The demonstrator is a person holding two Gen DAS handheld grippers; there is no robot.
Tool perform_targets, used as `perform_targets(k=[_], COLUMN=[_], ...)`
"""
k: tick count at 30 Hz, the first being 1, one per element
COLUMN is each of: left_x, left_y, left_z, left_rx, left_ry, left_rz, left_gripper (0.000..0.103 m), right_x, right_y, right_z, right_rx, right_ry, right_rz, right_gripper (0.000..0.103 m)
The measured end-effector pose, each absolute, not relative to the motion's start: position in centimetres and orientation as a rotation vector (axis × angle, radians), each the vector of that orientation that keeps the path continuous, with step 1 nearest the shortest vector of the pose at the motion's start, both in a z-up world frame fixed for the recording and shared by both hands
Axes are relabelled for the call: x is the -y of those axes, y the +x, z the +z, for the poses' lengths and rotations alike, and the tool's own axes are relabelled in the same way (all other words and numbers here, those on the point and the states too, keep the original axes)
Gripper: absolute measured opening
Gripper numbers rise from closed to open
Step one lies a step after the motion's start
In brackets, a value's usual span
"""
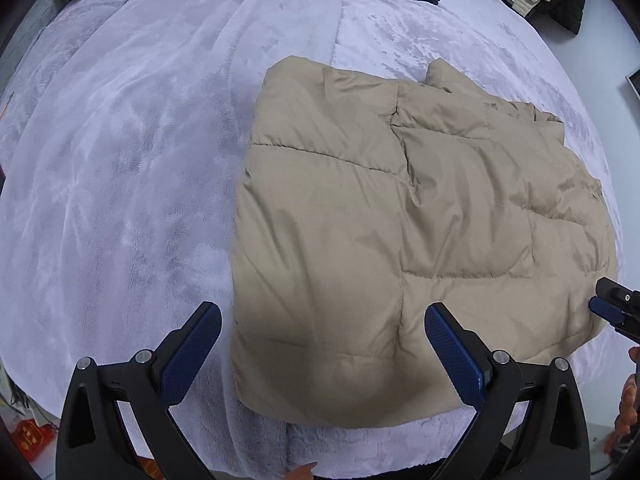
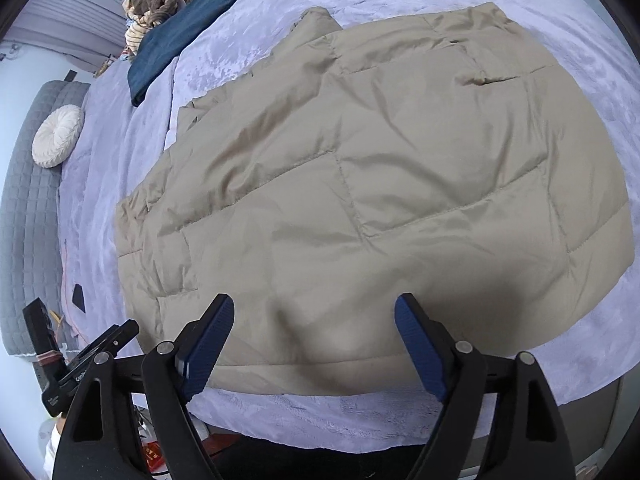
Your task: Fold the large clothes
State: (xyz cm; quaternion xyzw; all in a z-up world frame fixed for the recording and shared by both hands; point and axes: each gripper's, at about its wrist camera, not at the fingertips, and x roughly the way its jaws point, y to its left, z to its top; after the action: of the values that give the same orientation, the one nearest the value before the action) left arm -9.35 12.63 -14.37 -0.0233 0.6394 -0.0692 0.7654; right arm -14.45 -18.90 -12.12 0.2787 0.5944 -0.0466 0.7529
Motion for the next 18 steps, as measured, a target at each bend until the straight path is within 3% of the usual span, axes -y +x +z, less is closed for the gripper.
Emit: perform_targets(k=[12,13,14,18], left_x=[-14.9,-15.2,-15.5,-17.9], left_y=[-7.0,-6.8,-6.5,-5.0], left_z=[-16.5,-16.6,-16.7,-17.2], left_rx=[-1.417,-1.415,-1.411,-1.391], left_ry=[-0.178,-0.196,-0.211,-0.319], left_rz=[-0.239,-0.255,-0.27,-0.35], left_gripper=[0.102,0.102,0.102,0.102], right_x=[14.8,14.6,14.4,14.3], right_y=[-9.9,-9.6,-9.4,-8.7], right_z=[-12.6,-12.7,-12.9,-14.0], right_rx=[-1.259,-1.252,-1.254,-1.294], right_ry=[0.563,0.574,0.58,0.605], right_rz=[-0.016,-0.005,0.0,0.004], right_gripper=[0.087,0.09,0.103,0.103])
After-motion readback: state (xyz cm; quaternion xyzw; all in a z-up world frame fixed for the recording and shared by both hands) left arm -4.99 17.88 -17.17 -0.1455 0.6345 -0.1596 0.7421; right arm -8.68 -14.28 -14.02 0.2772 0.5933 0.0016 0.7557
